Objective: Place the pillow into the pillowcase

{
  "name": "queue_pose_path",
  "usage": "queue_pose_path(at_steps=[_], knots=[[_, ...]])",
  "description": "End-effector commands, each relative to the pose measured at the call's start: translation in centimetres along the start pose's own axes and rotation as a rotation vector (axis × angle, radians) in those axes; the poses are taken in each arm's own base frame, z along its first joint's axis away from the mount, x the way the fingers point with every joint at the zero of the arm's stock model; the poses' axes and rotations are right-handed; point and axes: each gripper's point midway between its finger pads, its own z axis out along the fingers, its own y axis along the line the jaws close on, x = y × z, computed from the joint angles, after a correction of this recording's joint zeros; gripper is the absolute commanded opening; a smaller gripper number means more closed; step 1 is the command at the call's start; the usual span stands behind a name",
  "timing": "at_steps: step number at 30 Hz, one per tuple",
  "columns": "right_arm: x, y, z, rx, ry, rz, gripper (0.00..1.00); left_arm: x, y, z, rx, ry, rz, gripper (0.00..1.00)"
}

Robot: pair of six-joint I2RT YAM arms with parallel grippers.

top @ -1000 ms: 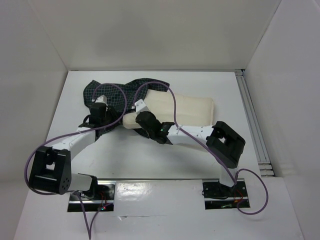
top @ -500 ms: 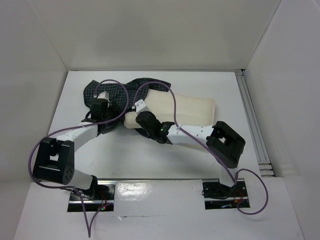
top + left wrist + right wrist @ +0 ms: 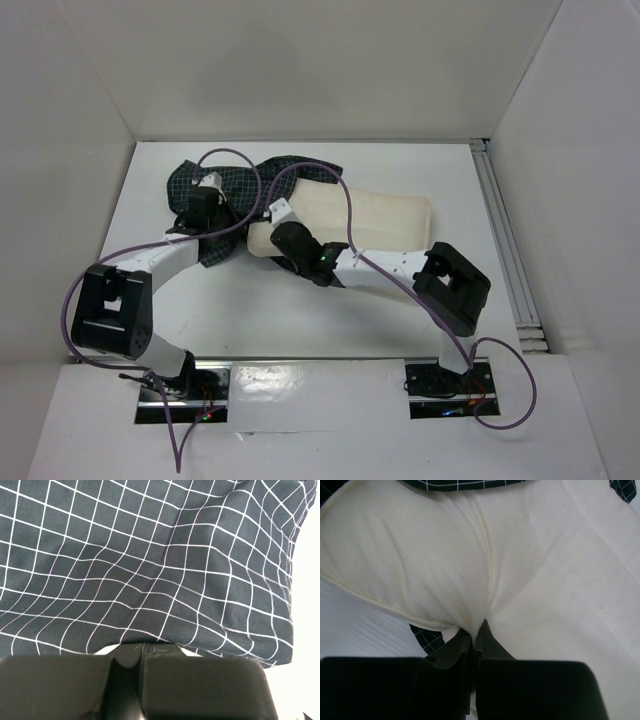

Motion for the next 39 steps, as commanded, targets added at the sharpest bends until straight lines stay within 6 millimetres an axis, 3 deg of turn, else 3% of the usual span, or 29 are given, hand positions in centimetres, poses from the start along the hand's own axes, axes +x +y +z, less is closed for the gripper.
queue_pose_path(at_steps=[1,7,8,10,14,16,17,22,26,29,30,32,33,37,38,39], knots=[[-4.4,0.2,-1.1,-0.005,-0.091,0.063,0.00,-2.4,-1.8,-1.3,0.048,-0.070,0.028,0.00],[-7.0,-1.3,-0.9,0.038,-0.093,0.137,0.00,-0.5,-1.7,-4.6,0.079,-0.066,0.035,0.00],[-6.6,-1.8,-0.4,0.050,-0.083,0.139,0.00,-0.5,-1.7,-5.1,0.085,-0.074,0.036,0.00],[-7.7,-2.5,-0.4,0.059,-0.097,0.164,0.00,-0.9,-1.9,-6.5,0.092,-0.112,0.027,0.00],[-9.1,-3.1,0.3,0.074,-0.099,0.176,0.00,-0.3,-2.0,-7.5,0.093,-0.100,0.031,0.00],[-8.8,-3.2,1.2,0.085,-0.079,0.179,0.00,-0.1,-2.1,-7.9,0.104,-0.098,0.022,0.00],[-9.9,-3.3,1.4,0.094,-0.098,0.190,0.00,-0.2,-2.8,-8.5,0.139,-0.101,0.026,0.00],[-6.8,-2.6,4.7,0.130,-0.014,0.122,0.00,-1.0,-4.3,-10.4,0.205,-0.145,0.028,0.00],[-7.3,-2.0,4.0,0.026,-0.034,0.158,0.00,-1.0,-2.3,-9.5,0.099,-0.156,0.014,0.00],[-7.5,-3.0,2.4,-0.029,-0.059,0.186,0.00,-1.0,-1.5,-8.0,0.054,-0.131,-0.006,0.00],[-6.4,-3.0,2.1,-0.038,-0.041,0.167,0.00,-1.0,-1.8,-7.6,0.066,-0.118,-0.005,0.09],[-6.2,-3.8,1.3,-0.043,-0.042,0.160,0.00,-1.2,-2.4,-6.2,0.085,-0.096,0.010,0.20],[-5.6,-3.8,0.9,-0.056,-0.035,0.156,0.00,-1.1,-2.5,-5.7,0.085,-0.081,0.010,0.32],[-4.3,-4.6,0.2,-0.055,-0.012,0.133,0.00,-1.4,-2.9,-4.2,0.096,-0.060,0.029,0.58],[-3.9,-4.3,0.2,-0.067,-0.003,0.129,0.00,-1.4,-2.8,-4.2,0.089,-0.066,0.028,0.70],[-4.2,-4.9,0.1,-0.060,-0.015,0.140,0.00,-1.7,-2.9,-3.9,0.092,-0.071,0.042,0.72]])
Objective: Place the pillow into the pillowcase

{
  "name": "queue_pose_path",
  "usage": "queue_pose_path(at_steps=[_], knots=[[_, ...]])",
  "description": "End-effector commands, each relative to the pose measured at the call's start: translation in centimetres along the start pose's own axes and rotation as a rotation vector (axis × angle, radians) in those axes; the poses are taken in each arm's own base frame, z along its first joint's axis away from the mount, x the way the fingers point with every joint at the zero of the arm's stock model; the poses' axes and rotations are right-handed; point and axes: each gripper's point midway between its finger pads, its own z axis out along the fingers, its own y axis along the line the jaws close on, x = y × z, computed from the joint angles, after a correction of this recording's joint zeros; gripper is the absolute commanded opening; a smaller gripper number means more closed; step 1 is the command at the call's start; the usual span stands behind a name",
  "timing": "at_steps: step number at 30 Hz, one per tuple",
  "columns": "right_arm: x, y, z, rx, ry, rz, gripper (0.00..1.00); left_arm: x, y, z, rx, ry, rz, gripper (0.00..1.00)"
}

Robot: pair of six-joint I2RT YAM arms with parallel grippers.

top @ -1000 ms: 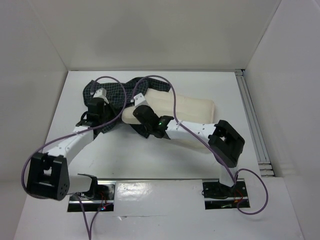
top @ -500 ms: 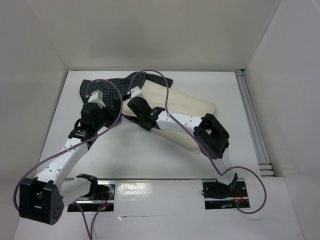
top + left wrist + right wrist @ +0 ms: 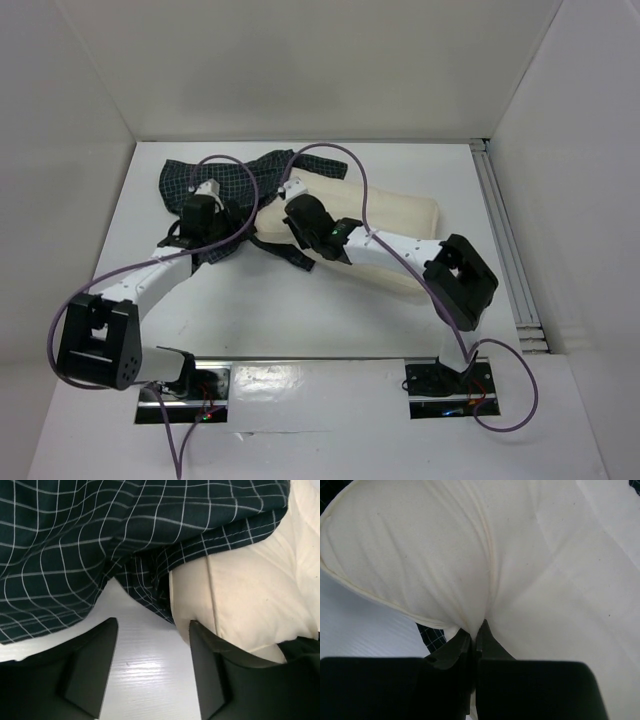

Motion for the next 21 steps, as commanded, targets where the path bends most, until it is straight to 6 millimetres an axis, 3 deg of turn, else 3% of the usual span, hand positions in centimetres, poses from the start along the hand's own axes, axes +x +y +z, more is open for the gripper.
queue_pose_path(at_steps=[1,4,9,13,21], knots=[[-2.2,-1.1,-1.5,-0.001,-0.077,0.029,0.00,-3.6,-2.7,0.1,0.084,-0.087,0.039,0.74],[-2.5,-1.2,-1.8,-0.002,-0.086,0.023,0.00,-4.0,-2.7,0.9,0.078,-0.080,0.059,0.74],[-2.5,-1.5,-1.7,-0.003,-0.084,0.028,0.00,-3.5,-2.0,3.4,0.056,-0.057,0.056,0.64],[-3.0,-1.5,-1.8,-0.004,-0.094,0.032,0.00,-3.2,-2.8,4.9,0.102,-0.022,0.070,0.60],[-3.4,-1.5,-1.9,-0.005,-0.102,0.026,0.00,-2.8,-1.5,6.3,0.058,-0.025,0.075,0.54]])
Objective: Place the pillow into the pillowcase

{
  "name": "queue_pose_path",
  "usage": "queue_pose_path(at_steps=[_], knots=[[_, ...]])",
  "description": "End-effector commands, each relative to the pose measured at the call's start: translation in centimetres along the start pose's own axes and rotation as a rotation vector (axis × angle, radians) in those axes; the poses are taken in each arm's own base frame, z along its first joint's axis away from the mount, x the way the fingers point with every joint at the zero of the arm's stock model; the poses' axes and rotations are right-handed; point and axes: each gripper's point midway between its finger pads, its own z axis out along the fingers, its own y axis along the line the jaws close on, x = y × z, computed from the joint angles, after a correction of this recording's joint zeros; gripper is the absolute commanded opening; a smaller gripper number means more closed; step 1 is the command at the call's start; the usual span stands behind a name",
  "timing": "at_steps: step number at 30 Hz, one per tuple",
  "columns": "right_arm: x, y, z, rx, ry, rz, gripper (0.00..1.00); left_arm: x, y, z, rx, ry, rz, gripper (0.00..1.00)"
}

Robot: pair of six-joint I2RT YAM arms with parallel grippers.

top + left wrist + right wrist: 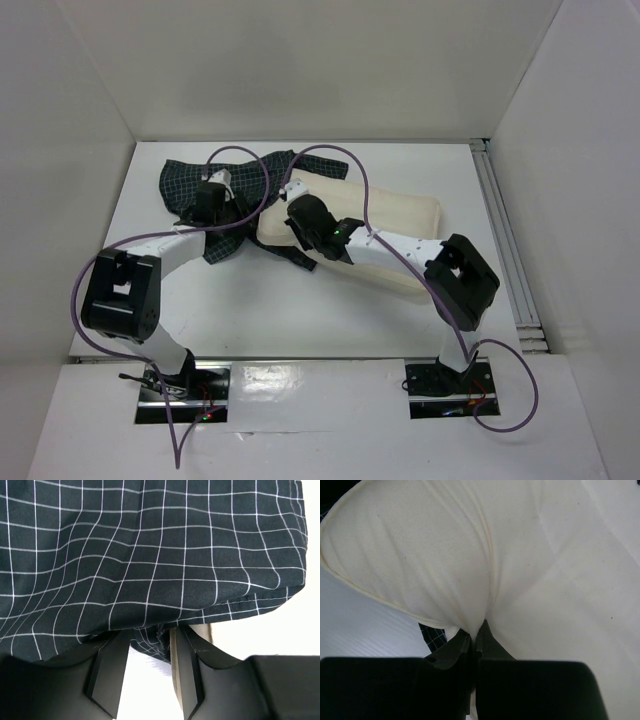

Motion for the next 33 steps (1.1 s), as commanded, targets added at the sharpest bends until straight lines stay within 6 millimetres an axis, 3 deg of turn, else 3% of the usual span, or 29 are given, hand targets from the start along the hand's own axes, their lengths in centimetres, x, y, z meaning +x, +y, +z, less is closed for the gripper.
queue_pose_path(at_steps=[1,6,8,9,11,12,19,20,27,32,33], knots=[[-4.1,-1.3,-1.8,0.019,-0.114,0.043,0.00,-1.5,-1.0,0.4,0.039,-0.050,0.034,0.54],[-4.1,-1.3,-1.8,0.019,-0.114,0.043,0.00,-1.6,-1.5,1.7,0.073,-0.019,0.007,0.54],[-4.5,-1.3,-1.9,0.018,-0.123,0.046,0.00,-1.2,-1.7,2.2,0.088,0.004,0.006,0.49],[-4.5,-1.3,-1.9,0.018,-0.123,0.046,0.00,-1.2,-1.9,2.4,0.096,0.009,0.006,0.29],[-4.3,-1.3,-1.7,0.028,-0.114,0.043,0.00,-1.7,-2.2,1.8,0.103,-0.002,0.008,0.05],[-4.8,-1.5,-1.8,0.039,-0.123,0.056,0.00,-1.7,-2.0,1.5,0.090,-0.007,0.007,0.00],[-5.0,-2.8,-0.3,0.114,-0.073,0.070,0.00,-2.1,-1.9,-3.3,0.070,-0.078,0.013,0.00],[-5.2,-3.3,-0.3,0.121,-0.071,0.075,0.00,-2.8,-2.3,-4.4,0.076,-0.115,0.017,0.00],[-5.2,-3.7,0.4,0.138,-0.065,0.089,0.00,-1.8,-1.7,-6.1,0.072,-0.124,0.027,0.00],[-5.3,-2.7,2.4,0.122,-0.026,0.074,0.00,-1.1,-3.5,-7.2,0.173,-0.088,0.050,0.00],[-6.7,-2.4,2.6,0.108,-0.045,0.081,0.00,-0.8,-3.9,-7.3,0.197,-0.074,0.063,0.00]])
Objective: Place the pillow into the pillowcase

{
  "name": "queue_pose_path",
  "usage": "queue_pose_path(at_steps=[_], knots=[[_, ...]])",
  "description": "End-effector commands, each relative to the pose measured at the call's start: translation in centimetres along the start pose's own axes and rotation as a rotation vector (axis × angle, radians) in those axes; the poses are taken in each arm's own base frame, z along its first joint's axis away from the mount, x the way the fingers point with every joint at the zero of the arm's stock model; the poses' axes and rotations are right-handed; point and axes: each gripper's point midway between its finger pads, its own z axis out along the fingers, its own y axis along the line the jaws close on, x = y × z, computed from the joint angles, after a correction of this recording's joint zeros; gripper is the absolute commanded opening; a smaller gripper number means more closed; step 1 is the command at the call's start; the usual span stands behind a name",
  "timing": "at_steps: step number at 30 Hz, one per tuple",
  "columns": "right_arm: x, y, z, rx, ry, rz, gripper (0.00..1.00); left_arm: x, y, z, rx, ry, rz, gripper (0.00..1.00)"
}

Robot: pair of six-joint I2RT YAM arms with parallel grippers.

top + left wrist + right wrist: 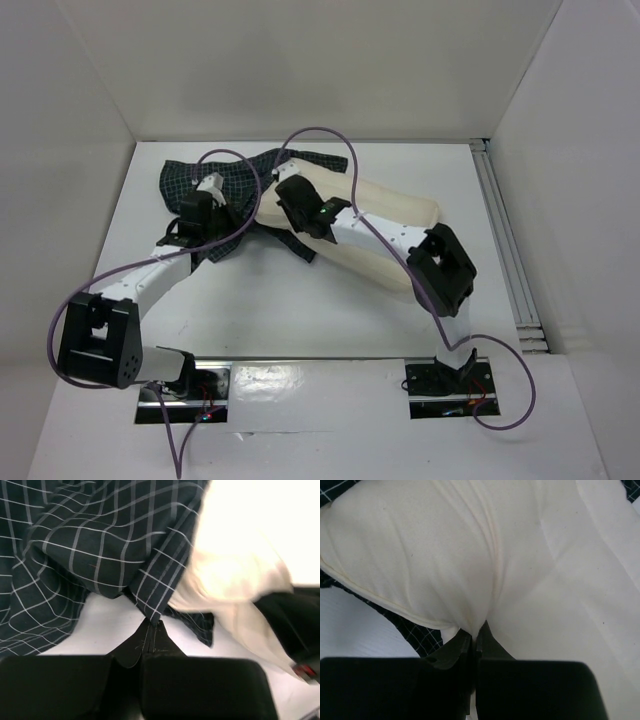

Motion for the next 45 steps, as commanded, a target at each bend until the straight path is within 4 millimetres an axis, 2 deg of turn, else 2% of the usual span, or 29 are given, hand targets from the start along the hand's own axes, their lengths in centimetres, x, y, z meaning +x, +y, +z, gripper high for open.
queue_pose_path(at_steps=[1,3,4,5,8,15,16,17,19,20,21,23,24,26,27,28,30,32,34,35,36,37,38,40,41,42,43,44,45], knots=[[-2.4,-0.4,1.9,0.037,-0.017,0.028,0.00,-0.3,-2.6,-1.2,0.116,-0.001,0.054,0.00],[-2.9,1.1,2.4,0.033,-0.012,-0.004,0.00,-0.6,-2.9,-1.8,0.123,-0.013,0.057,0.00],[-1.3,1.8,3.5,0.052,0.026,-0.044,0.00,-0.2,-2.6,-1.7,0.118,-0.004,0.054,0.00],[-0.6,2.8,3.6,0.057,0.034,-0.078,0.00,-0.5,-2.9,-2.0,0.125,-0.015,0.057,0.00],[1.1,3.4,4.3,0.062,0.060,-0.090,0.00,-0.9,-3.9,-2.3,0.165,-0.014,0.063,0.00],[0.7,4.3,4.1,0.010,0.028,-0.050,0.00,-0.9,-5.0,-2.8,0.215,0.004,0.069,0.00],[1.7,4.2,3.9,-0.002,0.034,-0.051,0.00,-0.6,-4.9,-2.9,0.219,0.017,0.083,0.00],[-1.1,4.3,2.5,-0.033,-0.061,-0.007,0.00,0.1,-5.1,-3.0,0.225,0.045,0.091,0.00],[-2.3,4.8,1.1,-0.090,-0.127,0.032,0.00,1.3,-4.8,-2.9,0.227,0.097,0.094,0.00],[-3.3,4.7,0.1,-0.109,-0.176,0.052,0.00,1.9,-4.4,-3.0,0.212,0.123,0.086,0.16],[-4.0,4.7,-0.3,-0.112,-0.197,0.061,0.00,2.7,-3.9,-3.1,0.186,0.169,0.070,0.21],[-3.6,4.9,-0.1,-0.122,-0.193,0.059,0.00,1.4,-4.2,-3.9,0.163,0.141,0.075,0.32],[-3.6,4.9,-0.1,-0.122,-0.193,0.059,0.00,1.0,-4.4,-4.6,0.151,0.134,0.075,0.51],[-3.6,5.0,-0.2,-0.133,-0.192,0.058,0.00,-2.4,-5.9,-6.5,0.149,0.030,0.089,0.69],[-3.1,5.0,0.0,-0.131,-0.181,0.054,0.00,-3.9,-5.7,-7.1,0.134,-0.008,0.082,0.77],[-3.1,5.0,0.0,-0.132,-0.180,0.063,0.00,-5.0,-6.1,-7.8,0.138,-0.035,0.083,0.79],[-1.7,5.3,0.3,-0.143,-0.158,0.063,0.00,-7.2,-6.9,-9.0,0.136,-0.073,0.095,0.73],[-1.8,5.4,0.1,-0.155,-0.170,0.076,0.00,-9.0,-7.3,-9.4,0.113,-0.114,0.107,0.55],[-1.3,5.4,0.2,-0.155,-0.160,0.082,0.00,-9.1,-6.4,-8.2,0.061,-0.090,0.094,0.33],[-1.5,5.4,0.2,-0.156,-0.170,0.086,0.00,-9.5,-6.1,-7.7,0.030,-0.084,0.089,0.29],[-1.1,5.4,0.3,-0.155,-0.161,0.082,0.00,-9.7,-6.0,-6.9,0.022,-0.070,0.086,0.30],[-1.8,5.4,-0.1,-0.159,-0.181,0.100,0.00,-9.3,-5.4,-6.0,0.002,-0.034,0.087,0.36],[-1.3,5.5,0.0,-0.166,-0.171,0.095,0.00,-9.2,-4.8,-4.0,-0.030,0.007,0.077,0.44],[-1.7,5.5,-0.3,-0.170,-0.189,0.102,0.00,-8.7,-3.9,-2.4,-0.077,0.044,0.084,0.56],[-1.2,5.4,-0.2,-0.168,-0.179,0.098,0.00,-8.8,-3.3,-1.8,-0.105,0.045,0.083,0.58],[-1.9,5.4,-0.6,-0.171,-0.199,0.106,0.00,-8.5,-3.1,-0.9,-0.131,0.053,0.091,0.58],[-1.5,5.4,-0.5,-0.171,-0.190,0.112,0.00,-7.8,-3.3,-0.4,-0.140,0.066,0.102,0.58],[-1.8,5.3,-0.8,-0.172,-0.198,0.115,0.00,-8.3,-3.5,0.0,-0.147,0.047,0.110,0.58],[-1.5,5.3,-0.7,-0.172,-0.195,0.114,0.00,-7.8,-2.5,0.8,-0.181,0.061,0.109,0.58]])
